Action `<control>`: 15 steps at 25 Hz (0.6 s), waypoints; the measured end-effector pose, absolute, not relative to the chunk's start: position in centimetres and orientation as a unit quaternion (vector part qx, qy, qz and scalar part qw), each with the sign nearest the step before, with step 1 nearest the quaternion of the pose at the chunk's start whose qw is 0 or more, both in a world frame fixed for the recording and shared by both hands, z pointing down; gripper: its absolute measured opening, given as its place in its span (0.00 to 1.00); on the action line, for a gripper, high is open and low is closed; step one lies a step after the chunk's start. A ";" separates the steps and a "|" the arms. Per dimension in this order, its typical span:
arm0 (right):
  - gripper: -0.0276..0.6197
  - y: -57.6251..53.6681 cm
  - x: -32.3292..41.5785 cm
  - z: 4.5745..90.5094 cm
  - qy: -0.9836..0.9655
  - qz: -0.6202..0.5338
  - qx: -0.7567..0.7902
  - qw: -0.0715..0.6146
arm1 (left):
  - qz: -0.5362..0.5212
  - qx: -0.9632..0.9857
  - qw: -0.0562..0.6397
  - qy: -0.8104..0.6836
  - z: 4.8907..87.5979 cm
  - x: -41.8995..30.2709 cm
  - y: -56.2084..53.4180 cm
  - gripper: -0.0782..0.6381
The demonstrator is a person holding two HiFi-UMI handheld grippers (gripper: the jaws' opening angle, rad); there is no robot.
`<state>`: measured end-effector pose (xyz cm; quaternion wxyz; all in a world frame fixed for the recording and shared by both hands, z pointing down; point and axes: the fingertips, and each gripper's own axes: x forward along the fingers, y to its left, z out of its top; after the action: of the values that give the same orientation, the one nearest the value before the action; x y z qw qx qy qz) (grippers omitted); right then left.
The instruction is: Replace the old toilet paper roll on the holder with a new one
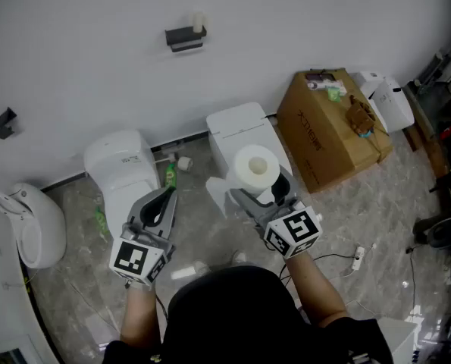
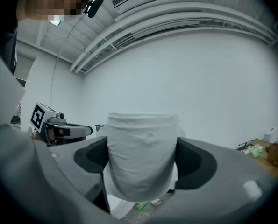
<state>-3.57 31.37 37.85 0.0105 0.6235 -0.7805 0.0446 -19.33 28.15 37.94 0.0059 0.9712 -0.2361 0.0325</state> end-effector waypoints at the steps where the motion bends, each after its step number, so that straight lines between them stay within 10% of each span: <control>1: 0.68 31.4 -3.7 37.8 -0.781 0.044 0.623 0.010 | 0.031 0.970 0.009 -0.239 38.0 -19.4 28.1 0.12; 15: 0.68 30.5 -6.5 38.1 -0.771 0.059 0.634 -0.008 | 0.025 0.968 0.018 -0.247 39.3 -24.3 26.6 0.12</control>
<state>-6.47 30.52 38.11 -0.0085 0.6342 -0.7709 0.0593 -24.28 26.58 39.32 0.0184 0.9685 -0.2473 0.0248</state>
